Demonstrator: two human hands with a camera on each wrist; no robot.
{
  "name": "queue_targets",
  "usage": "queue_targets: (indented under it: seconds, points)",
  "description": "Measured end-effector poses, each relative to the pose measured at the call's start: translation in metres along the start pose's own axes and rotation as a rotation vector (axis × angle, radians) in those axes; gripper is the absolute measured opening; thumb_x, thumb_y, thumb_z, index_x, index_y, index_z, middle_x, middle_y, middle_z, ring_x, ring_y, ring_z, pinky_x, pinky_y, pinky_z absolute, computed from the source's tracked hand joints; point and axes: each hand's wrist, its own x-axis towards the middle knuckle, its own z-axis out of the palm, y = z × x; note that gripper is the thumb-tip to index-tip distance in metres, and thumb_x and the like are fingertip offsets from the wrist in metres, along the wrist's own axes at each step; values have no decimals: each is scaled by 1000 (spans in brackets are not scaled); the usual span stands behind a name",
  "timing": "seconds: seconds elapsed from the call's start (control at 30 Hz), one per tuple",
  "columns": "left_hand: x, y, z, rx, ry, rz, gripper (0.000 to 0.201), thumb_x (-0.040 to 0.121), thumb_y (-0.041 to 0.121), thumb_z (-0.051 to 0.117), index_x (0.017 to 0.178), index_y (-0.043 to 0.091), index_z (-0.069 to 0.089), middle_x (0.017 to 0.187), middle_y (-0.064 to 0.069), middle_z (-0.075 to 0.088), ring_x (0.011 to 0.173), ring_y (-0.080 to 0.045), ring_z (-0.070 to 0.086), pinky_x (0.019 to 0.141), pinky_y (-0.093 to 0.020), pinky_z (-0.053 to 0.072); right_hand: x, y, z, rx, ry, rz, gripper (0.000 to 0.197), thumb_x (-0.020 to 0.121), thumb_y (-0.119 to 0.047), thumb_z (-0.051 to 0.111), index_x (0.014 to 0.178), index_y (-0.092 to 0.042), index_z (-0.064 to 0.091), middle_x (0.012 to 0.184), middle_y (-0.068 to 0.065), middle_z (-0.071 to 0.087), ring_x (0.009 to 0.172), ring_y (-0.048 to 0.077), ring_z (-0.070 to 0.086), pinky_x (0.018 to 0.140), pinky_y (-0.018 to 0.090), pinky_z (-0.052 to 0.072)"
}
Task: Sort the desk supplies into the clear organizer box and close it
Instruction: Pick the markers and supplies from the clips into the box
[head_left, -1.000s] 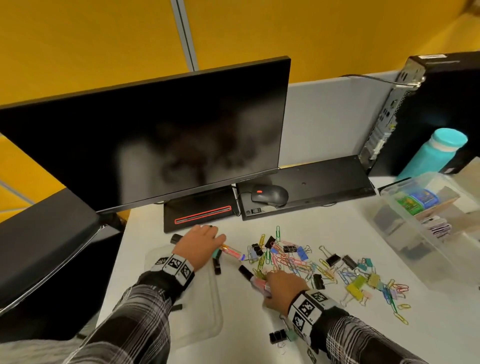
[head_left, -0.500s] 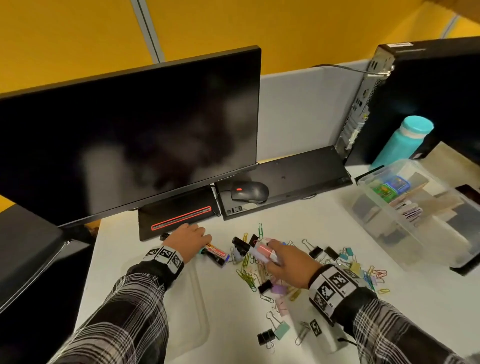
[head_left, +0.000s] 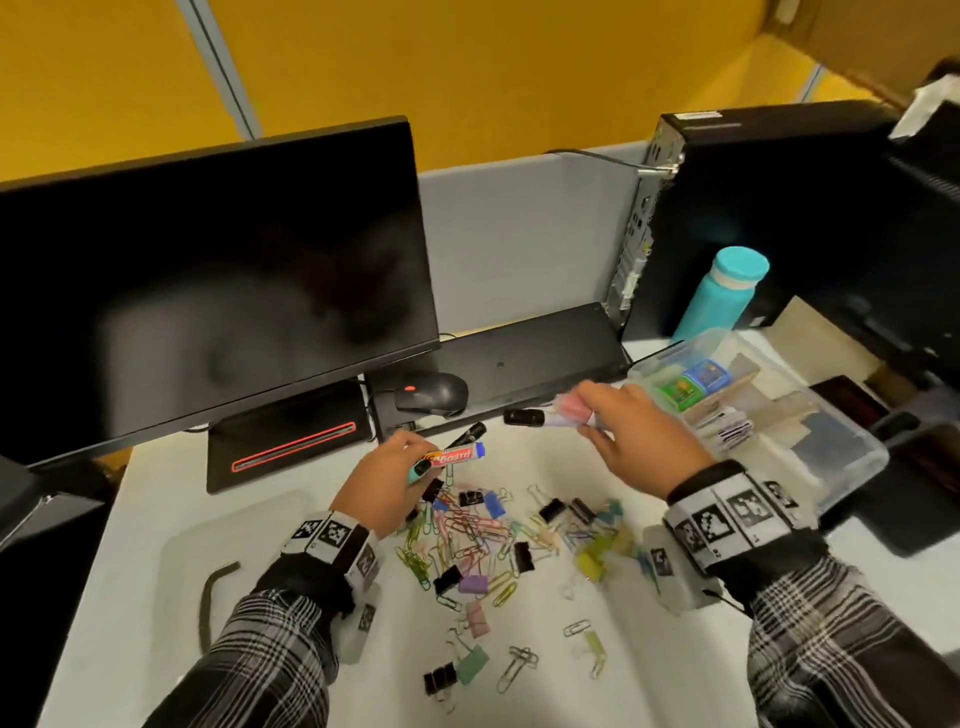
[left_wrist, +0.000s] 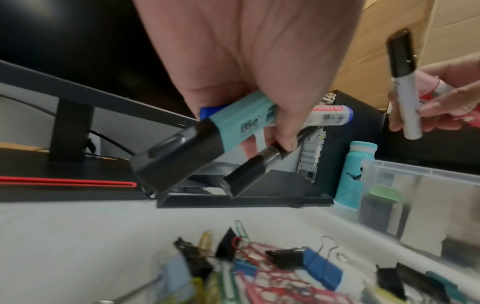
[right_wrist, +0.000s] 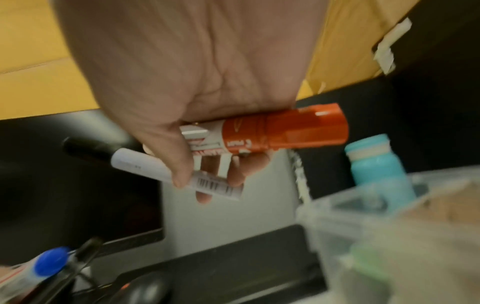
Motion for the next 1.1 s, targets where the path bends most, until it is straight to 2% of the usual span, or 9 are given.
queue_targets:
  seconds: [0.07,0.17,0.33,0.43,0.57,0.67,0.8,0.97,1.1]
  points:
    - [4,19,5,-60,3,-42,31,97,32,49,126,23,57,124,1,59,111,-17,54,92,-26,40,-5,28,-26,-75,9,33,18,93,-22,49,110,-26,47,113,-1,57,106,25,47,81,44,47]
    - [12,46,17,-117,32,-58,27,97,33,48,121,26,58,114,1,64,103,-15,55,82,-23,37,-15,78,-55,-160,-10,112,26,93,-24,49,118,-30,48,124,-1,56,108,24,46,85,42,45]
    - [23,85,41,-150,30,-115,27,97,36,47,121,28,57,109,5,62,101,-13,51,89,-26,41,-25,154,-72,-371,-158,252,35,94,-24,45,128,-30,40,126,1,54,108,25,45,82,40,47]
    - [27,104,49,-147,24,-120,29,96,39,47,122,30,55,108,12,59,103,-11,49,94,-28,41,-22,174,-71,-396,-270,252,35,95,-26,44,129,-32,39,129,0,53,111,25,45,85,38,44]
    - [27,126,54,-148,34,-137,29,96,37,49,123,31,55,88,24,43,91,-9,48,90,-29,45,-12,184,-72,-476,-377,193,40,94,-23,44,133,-32,39,131,2,53,115,24,47,91,36,42]
    - [25,133,58,-146,23,-155,29,95,39,48,123,31,55,97,18,55,95,-9,52,88,-27,45,-7,188,-75,-453,-439,184,41,92,-26,48,132,-34,44,131,1,53,115,24,50,93,36,42]
    - [23,144,58,-153,1,-190,31,96,39,47,124,27,54,113,5,63,97,-13,59,86,-28,48,-2,196,-78,-334,-443,178,43,89,-30,56,131,-32,47,123,2,58,106,22,57,91,35,48]
    - [29,152,59,-69,-45,-201,33,96,40,46,127,28,52,117,6,62,98,-12,60,86,-25,47,-2,189,-89,86,-202,87,15,94,-33,45,108,-30,40,92,-1,61,77,14,57,71,30,44]
    - [37,156,59,-137,-38,-242,34,96,38,48,127,25,52,114,3,63,93,-11,57,80,-22,43,-3,179,-85,6,-267,-41,12,91,-20,40,98,-29,37,83,-8,48,81,18,48,75,33,35]
